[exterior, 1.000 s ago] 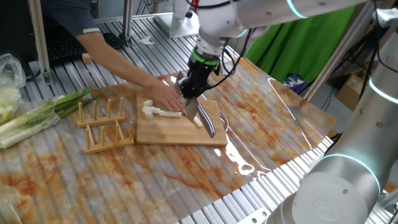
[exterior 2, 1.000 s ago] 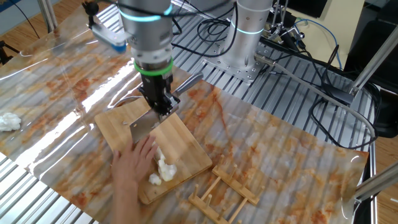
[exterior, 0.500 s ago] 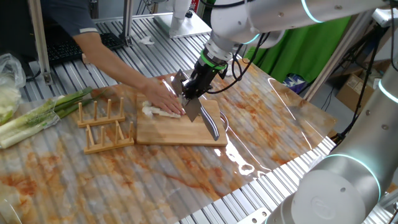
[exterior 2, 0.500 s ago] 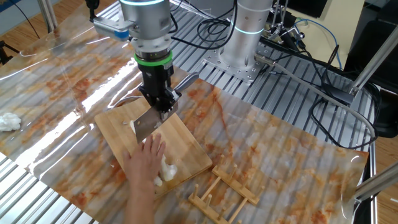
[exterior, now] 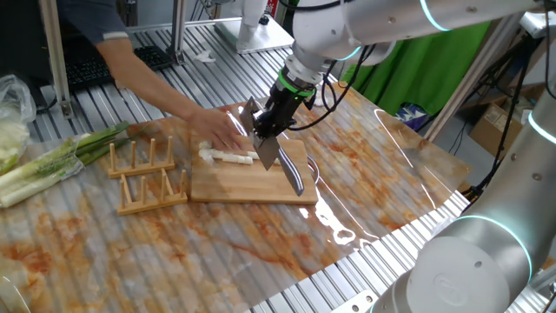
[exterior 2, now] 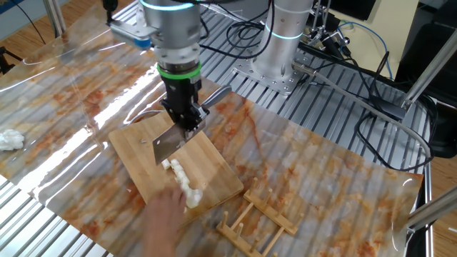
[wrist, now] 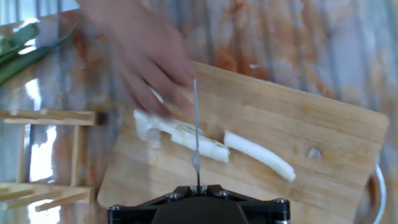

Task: Chop the scallions

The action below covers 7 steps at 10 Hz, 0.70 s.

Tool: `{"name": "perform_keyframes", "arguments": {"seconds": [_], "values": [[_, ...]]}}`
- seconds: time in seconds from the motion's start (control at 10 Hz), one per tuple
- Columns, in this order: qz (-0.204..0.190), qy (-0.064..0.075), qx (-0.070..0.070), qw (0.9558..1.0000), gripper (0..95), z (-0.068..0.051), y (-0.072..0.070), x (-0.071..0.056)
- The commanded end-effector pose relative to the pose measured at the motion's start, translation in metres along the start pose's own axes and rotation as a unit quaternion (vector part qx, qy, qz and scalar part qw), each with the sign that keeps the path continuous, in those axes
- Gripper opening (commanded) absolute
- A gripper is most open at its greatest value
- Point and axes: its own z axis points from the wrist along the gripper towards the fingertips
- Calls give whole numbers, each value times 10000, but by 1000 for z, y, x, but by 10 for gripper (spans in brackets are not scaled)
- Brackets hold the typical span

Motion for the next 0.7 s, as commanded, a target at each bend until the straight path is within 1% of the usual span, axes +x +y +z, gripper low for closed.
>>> {"name": "perform_keyframes", "arguments": {"seconds": [0.1,0.2,0.3,0.4,0.5,0.6,0.7], "values": [[429,310,504,9973,0,-1,1,1],[735,490,694,9937,0,2,2,1],[856,610,849,9908,0,3,2,1],[942,706,961,9884,0,6,2,0],[973,711,959,9881,0,7,3,0],[1056,641,879,9884,0,7,3,-1],[1200,634,861,9870,0,8,2,-3]]}}
